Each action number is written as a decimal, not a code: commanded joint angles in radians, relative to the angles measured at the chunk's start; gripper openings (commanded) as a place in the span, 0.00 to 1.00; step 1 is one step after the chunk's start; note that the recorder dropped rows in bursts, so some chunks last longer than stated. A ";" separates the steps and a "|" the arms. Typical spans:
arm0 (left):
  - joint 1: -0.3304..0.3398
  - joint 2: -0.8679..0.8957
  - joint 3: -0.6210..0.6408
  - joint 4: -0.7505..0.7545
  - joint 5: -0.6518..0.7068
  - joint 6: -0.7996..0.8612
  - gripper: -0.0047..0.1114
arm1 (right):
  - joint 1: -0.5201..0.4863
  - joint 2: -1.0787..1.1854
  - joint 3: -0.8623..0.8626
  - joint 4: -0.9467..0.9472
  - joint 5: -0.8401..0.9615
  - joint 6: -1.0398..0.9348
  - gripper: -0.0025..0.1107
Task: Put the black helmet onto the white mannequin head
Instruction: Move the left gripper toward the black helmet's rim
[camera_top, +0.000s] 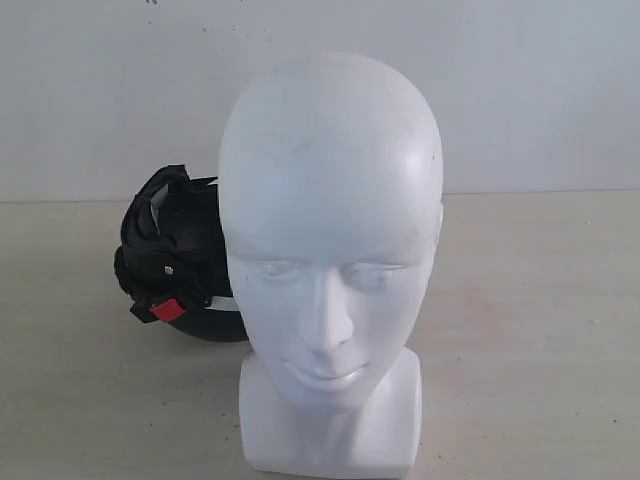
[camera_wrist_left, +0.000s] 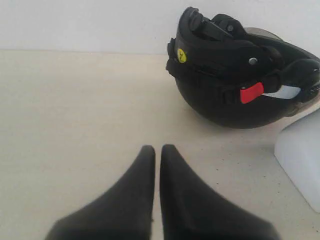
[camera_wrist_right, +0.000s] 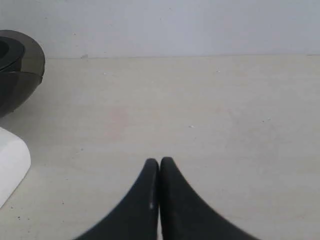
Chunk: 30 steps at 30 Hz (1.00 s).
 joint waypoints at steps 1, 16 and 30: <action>0.019 -0.003 0.004 -0.008 -0.019 0.004 0.08 | -0.002 -0.005 -0.001 -0.004 -0.006 -0.001 0.02; 0.019 -0.003 -0.320 -0.394 -0.075 -0.075 0.08 | -0.002 -0.005 -0.001 -0.004 -0.006 -0.001 0.02; 0.019 -0.003 -0.359 -0.408 -0.234 -0.075 0.08 | -0.002 -0.005 -0.001 -0.004 -0.006 -0.001 0.02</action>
